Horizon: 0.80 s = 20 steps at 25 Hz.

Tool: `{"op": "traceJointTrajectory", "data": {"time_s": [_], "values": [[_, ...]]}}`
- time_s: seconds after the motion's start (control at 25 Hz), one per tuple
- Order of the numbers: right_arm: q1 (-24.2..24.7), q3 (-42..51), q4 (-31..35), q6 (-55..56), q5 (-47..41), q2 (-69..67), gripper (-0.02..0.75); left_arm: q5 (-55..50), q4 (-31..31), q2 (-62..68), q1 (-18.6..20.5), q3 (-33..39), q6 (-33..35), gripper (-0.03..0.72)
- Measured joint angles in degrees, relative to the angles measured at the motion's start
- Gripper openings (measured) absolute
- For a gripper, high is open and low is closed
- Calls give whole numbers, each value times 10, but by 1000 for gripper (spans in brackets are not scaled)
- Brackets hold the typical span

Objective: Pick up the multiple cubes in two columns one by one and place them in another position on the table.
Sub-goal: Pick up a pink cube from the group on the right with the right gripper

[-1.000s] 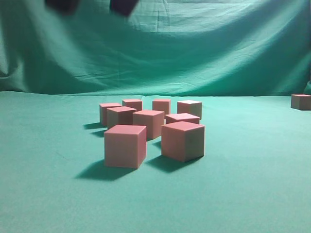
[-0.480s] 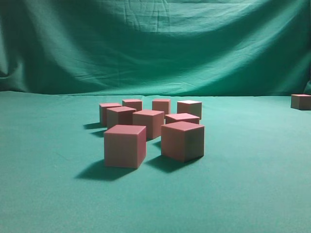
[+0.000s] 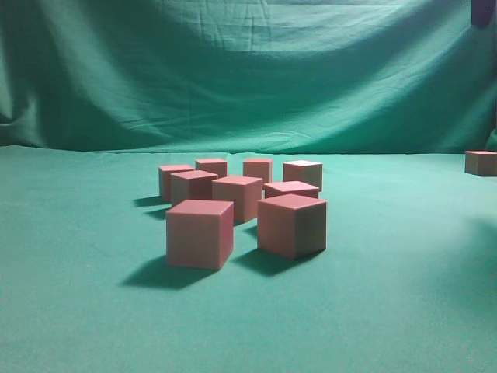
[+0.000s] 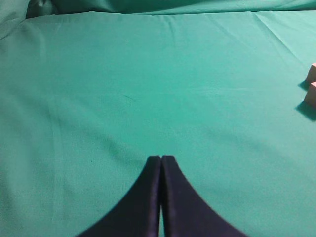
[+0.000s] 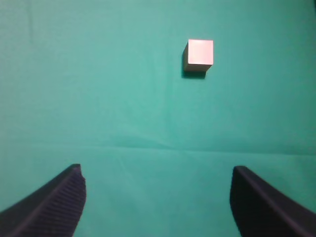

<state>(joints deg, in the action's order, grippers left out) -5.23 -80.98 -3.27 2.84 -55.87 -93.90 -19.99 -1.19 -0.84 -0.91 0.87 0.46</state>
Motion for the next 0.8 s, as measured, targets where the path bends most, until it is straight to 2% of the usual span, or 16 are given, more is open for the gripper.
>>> {"op": "traceJointTrajectory", "data": {"time_s": [0.12, 0.28, 0.52, 0.8], "values": [[42, -43, 55, -28, 4, -70, 584, 0, 0, 0, 0, 0, 0, 0], [71, -120, 66, -43, 6, -166, 584, 0, 0, 0, 0, 0, 0, 0], [77, -235, 71, -103, 9, -292, 584, 0, 0, 0, 0, 0, 0, 0], [77, -291, 73, -116, 31, -367, 584, 0, 0, 0, 0, 0, 0, 0]]}}
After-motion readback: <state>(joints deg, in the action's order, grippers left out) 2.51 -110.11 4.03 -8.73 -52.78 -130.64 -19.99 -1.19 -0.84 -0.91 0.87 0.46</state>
